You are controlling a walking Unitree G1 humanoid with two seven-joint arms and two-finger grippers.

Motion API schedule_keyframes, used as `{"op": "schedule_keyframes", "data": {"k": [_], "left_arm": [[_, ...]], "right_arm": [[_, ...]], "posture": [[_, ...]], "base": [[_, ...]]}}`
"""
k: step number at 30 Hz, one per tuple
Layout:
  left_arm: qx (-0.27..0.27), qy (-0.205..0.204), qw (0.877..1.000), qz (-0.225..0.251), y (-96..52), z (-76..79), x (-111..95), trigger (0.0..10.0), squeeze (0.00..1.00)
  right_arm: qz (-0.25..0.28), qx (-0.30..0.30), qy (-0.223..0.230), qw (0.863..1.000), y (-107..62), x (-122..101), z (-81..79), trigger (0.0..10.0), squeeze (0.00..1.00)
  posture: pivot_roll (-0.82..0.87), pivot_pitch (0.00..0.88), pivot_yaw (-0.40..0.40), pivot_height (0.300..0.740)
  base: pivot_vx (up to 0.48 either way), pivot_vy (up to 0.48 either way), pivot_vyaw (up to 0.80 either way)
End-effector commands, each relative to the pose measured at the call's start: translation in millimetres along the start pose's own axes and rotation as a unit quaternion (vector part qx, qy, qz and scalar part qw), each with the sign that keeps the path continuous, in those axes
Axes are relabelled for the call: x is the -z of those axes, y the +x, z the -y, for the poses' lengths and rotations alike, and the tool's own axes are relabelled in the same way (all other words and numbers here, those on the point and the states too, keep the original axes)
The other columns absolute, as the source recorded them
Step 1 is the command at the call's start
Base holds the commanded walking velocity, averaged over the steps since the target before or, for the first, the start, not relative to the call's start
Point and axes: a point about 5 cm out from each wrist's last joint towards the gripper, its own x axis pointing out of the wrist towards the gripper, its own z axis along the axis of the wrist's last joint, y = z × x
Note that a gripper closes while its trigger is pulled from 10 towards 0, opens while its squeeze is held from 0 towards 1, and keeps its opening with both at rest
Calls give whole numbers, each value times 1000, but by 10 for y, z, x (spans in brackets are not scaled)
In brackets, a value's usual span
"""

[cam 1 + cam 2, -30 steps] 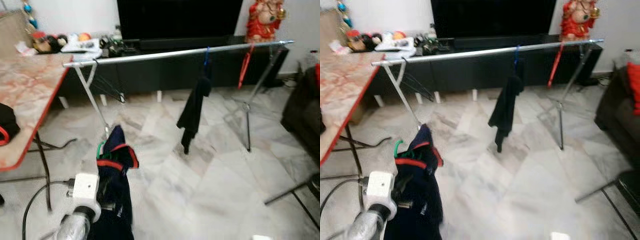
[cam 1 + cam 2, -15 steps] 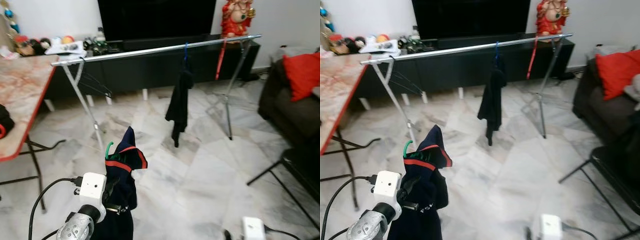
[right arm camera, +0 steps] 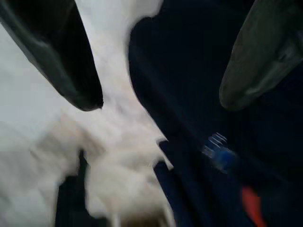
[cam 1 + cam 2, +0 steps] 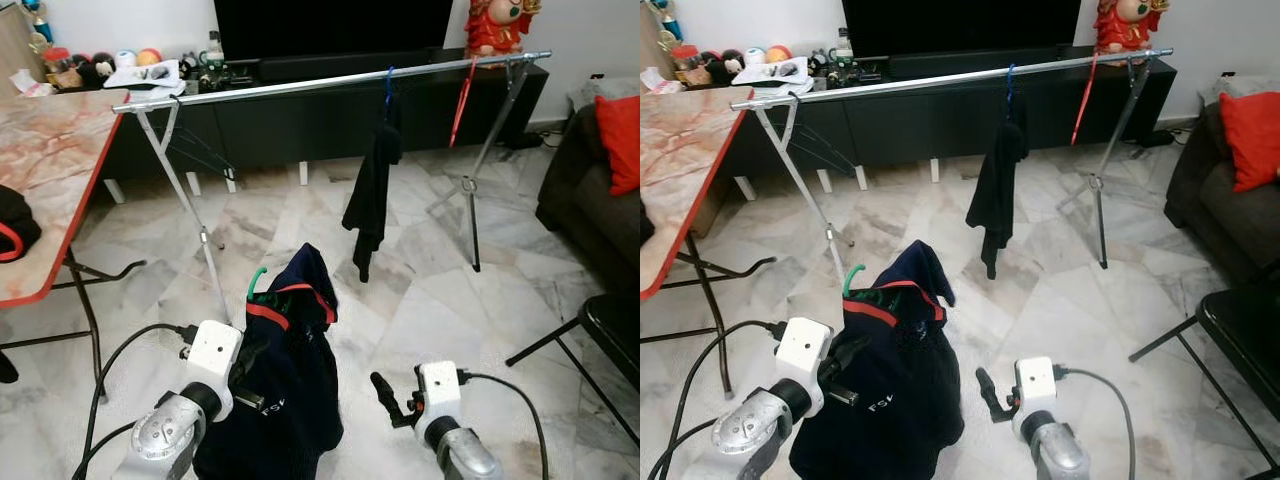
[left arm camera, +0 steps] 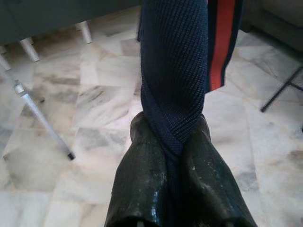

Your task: Hang hanger

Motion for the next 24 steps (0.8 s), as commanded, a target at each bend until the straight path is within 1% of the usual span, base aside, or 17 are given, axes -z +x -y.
{"op": "schedule_keyframes", "data": {"k": [1,4,7,8,10,11,12,14,16,20,22,24], "left_arm": [[40,12,999,26,42,87,-150,10000,0],[79,24,996,28,85,148,-199,10000,0],[119,39,992,29,117,203,-235,10000,0],[145,50,988,33,138,242,-285,10000,0],[163,54,984,37,153,267,-330,10000,0],[175,58,982,42,168,283,-369,10000,0],[178,60,981,44,174,288,-382,10000,0],[188,63,979,45,187,300,-397,10000,0],[199,62,977,44,197,312,-405,10000,0],[209,61,975,42,202,339,-411,10000,0],[211,61,975,42,198,344,-411,10000,0],[211,60,975,41,193,345,-408,10000,0]], "right_arm": [[37,-41,-14,998,21,-109,-58,10000,0],[67,-58,-43,995,25,-232,-65,10000,0],[85,-60,-45,994,22,-303,-45,10000,0],[101,-88,-38,990,15,-359,-69,10000,0],[111,-117,-40,986,1,-400,-100,10000,0],[109,-134,-50,984,0,-424,-123,10000,0],[107,-139,-56,983,1,-432,-131,10000,0],[106,-136,-76,982,7,-460,-127,10000,0],[111,-111,-79,984,19,-515,-77,10000,0],[99,-102,-79,987,12,-499,-49,10000,0],[93,-99,-85,987,11,-488,-49,10000,0],[84,-82,-95,989,13,-476,-30,10000,0]], "posture": [[-26,46,27,740],[-28,51,26,740],[-29,59,25,740],[-27,66,23,740],[-27,67,23,740],[-27,70,22,740],[-27,70,22,740],[-32,76,21,740],[-34,77,21,740],[-29,83,20,740],[-28,84,19,740],[-28,86,18,740]], "base": [[0,0,0],[0,0,0],[0,0,0],[0,0,0],[0,0,0],[0,0,0],[0,0,0],[0,0,0],[0,0,0],[0,0,0],[0,0,0],[0,0,0]]}}
